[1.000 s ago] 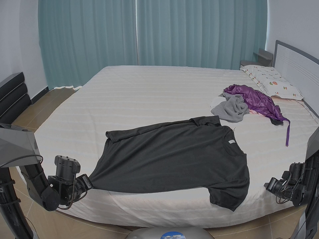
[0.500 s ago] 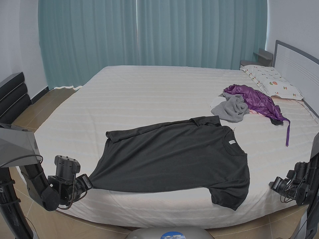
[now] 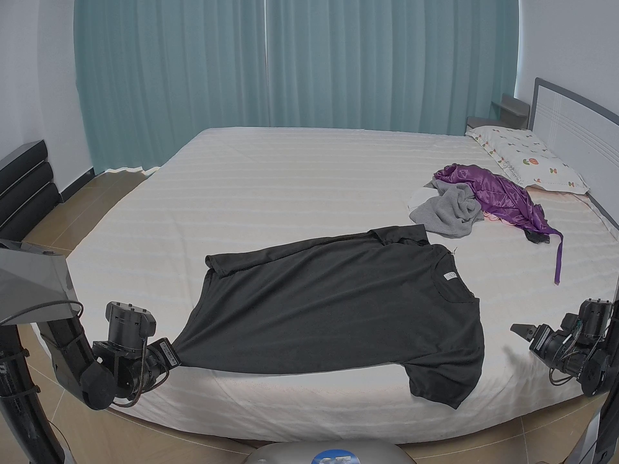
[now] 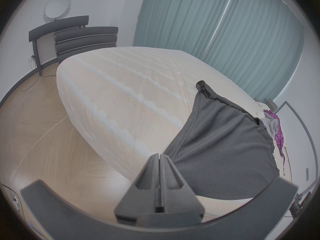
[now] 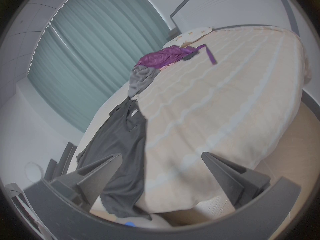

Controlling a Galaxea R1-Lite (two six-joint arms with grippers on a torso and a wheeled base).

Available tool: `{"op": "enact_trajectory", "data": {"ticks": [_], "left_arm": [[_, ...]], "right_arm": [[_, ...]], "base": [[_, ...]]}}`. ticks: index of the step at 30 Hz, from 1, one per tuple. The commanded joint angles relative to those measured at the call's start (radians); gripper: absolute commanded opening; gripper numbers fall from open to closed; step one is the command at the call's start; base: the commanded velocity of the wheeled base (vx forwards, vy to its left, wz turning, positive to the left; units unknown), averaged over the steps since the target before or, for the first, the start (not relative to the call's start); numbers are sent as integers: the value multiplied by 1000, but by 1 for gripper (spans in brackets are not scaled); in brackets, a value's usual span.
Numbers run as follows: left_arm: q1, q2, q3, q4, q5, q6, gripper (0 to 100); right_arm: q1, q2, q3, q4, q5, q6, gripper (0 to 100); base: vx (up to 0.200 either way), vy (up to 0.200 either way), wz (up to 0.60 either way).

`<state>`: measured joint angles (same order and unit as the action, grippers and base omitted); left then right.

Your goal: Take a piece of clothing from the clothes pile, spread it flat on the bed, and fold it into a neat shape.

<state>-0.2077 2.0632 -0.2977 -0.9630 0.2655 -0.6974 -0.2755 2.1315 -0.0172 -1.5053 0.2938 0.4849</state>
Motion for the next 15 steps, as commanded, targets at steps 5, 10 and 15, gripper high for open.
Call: {"op": "enact_trajectory", "data": {"ticks": [5,10,15], "left_arm": [[1,2,0,0,-2,-2,0],[-1,2,0,0,-3,-2,0],[-1,2,0,0,-3,-2,0]], "right_arm": [[185,-176,17,228,80,38,100],[228,-157,17,323,211,-5,100],[246,-97,13,293,223,-29,100]], "base": [[0,0,0],[0,0,0],[0,0,0]]}}
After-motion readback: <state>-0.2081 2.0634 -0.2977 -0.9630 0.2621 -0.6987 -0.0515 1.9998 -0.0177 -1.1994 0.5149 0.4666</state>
